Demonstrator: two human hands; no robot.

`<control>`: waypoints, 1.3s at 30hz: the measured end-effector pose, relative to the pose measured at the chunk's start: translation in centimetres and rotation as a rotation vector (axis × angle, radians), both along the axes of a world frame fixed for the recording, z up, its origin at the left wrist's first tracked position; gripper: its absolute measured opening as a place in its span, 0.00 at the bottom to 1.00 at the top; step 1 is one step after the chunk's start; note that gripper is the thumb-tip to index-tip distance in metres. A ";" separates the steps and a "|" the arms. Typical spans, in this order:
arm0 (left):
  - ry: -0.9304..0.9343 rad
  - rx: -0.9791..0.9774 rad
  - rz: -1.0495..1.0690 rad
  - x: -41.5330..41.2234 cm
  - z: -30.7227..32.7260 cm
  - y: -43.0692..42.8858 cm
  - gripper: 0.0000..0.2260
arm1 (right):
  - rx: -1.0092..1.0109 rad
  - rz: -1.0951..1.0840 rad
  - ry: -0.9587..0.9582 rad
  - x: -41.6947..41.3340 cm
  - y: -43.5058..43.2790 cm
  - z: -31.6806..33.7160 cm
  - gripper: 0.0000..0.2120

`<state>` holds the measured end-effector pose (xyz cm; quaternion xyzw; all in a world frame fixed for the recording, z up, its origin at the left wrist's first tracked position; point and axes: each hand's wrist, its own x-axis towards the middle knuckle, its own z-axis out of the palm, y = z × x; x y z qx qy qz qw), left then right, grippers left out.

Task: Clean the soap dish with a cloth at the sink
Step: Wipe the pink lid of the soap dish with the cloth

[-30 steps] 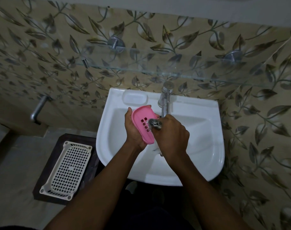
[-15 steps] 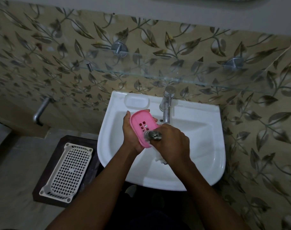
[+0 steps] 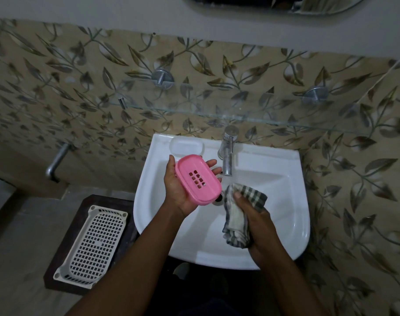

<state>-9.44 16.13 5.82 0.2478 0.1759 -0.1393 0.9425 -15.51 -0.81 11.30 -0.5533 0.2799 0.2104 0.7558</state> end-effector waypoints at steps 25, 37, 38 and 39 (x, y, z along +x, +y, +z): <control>0.126 0.214 0.073 0.9 3.6 -1.6 0.42 | -0.883 -0.010 -0.886 -0.3 2.7 -1.2 0.20; 0.220 0.172 0.059 0.8 2.5 -0.9 0.14 | -0.634 0.173 -0.982 2.2 1.6 1.9 0.13; 0.213 0.185 0.044 0.8 2.3 -1.0 0.14 | -0.703 0.203 -0.971 3.4 1.4 2.9 0.12; 0.194 0.202 0.022 0.7 2.2 -1.1 0.14 | -0.791 0.245 -0.950 4.7 1.4 3.9 0.11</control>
